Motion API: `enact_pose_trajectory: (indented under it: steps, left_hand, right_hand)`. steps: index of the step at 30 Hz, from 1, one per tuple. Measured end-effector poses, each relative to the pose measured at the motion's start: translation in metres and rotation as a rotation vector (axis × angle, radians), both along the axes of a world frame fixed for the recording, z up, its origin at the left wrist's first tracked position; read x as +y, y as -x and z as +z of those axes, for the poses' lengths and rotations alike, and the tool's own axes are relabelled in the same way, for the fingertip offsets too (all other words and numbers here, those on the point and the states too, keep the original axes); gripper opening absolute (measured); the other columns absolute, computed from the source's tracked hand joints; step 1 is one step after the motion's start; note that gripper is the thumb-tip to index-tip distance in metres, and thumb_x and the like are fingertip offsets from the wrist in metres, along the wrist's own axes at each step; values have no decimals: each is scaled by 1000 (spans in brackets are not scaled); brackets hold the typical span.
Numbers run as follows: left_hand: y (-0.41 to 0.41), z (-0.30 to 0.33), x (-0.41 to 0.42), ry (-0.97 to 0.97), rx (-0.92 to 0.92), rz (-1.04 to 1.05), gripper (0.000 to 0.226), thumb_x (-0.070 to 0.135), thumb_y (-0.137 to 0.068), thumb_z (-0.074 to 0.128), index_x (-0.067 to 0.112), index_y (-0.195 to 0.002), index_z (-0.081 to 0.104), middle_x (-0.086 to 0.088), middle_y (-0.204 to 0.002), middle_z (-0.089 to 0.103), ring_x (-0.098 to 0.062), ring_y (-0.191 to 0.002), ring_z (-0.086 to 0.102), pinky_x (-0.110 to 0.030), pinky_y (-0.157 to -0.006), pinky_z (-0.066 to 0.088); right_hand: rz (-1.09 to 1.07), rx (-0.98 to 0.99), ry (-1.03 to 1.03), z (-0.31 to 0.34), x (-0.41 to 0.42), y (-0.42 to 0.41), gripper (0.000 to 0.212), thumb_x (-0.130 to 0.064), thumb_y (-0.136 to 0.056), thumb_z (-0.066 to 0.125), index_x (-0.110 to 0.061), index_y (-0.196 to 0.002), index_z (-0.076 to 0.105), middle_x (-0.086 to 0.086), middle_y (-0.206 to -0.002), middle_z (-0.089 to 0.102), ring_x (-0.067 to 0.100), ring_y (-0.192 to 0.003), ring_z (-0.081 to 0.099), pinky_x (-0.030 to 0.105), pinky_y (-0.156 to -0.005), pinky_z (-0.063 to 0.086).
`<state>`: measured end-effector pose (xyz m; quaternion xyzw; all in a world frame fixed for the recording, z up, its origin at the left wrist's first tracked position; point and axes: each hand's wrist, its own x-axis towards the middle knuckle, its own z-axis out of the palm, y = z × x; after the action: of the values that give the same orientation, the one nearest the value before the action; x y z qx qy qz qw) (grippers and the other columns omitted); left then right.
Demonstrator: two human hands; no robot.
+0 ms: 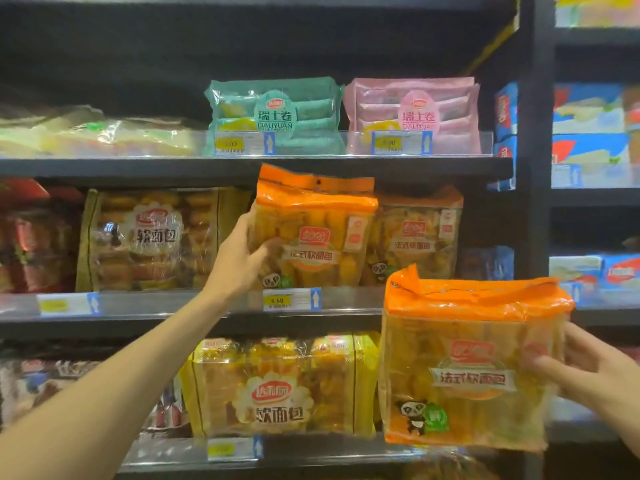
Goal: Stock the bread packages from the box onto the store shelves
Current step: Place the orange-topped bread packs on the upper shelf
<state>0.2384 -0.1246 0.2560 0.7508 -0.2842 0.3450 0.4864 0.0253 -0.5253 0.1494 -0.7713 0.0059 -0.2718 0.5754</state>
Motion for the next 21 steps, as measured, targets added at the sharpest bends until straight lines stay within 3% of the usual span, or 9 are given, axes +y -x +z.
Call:
enact_pose_trajectory:
  steps: [3,7,12,18,21]
  left_hand:
    - [-2,-3,2,14,41,20,49,31,-97,64,18,-140,45,9,-124,60,-2,-105,59,-12,-79,44]
    - [-3,0,-6,17,129,1,46,32,-100,59,18,-140,42,3,-133,60,-12,-115,59,-26,-90,49]
    - [-7,-1,-15,40,211,-24,47,33,-102,56,18,-143,39,-1,-139,56,-11,-117,55,-33,-95,48]
    - [-15,-7,-15,31,218,76,48,33,-103,53,14,-144,39,0,-130,58,-13,-113,56,-32,-92,47]
    - [-18,-8,-13,14,198,111,45,33,-103,53,13,-142,40,4,-123,57,-12,-109,56,-31,-89,45]
  right_hand:
    - [-16,-74,26,15,7,-4,49,-32,-68,81,-44,-115,73,-4,-115,80,15,-101,77,56,-84,59]
    - [-13,-252,90,46,13,-11,36,-29,-85,72,-38,-120,71,-6,-120,77,19,-106,76,56,-85,60]
    - [-20,-539,113,105,15,-35,40,-16,-94,70,-18,-134,64,-3,-126,74,17,-116,71,37,-95,59]
    - [-17,-626,184,144,23,-70,35,-23,-94,72,-18,-125,56,-16,-107,74,-1,-104,69,17,-85,56]
    - [-9,-637,203,143,16,-85,40,-22,-95,71,-12,-129,53,-10,-116,71,4,-111,68,19,-88,55]
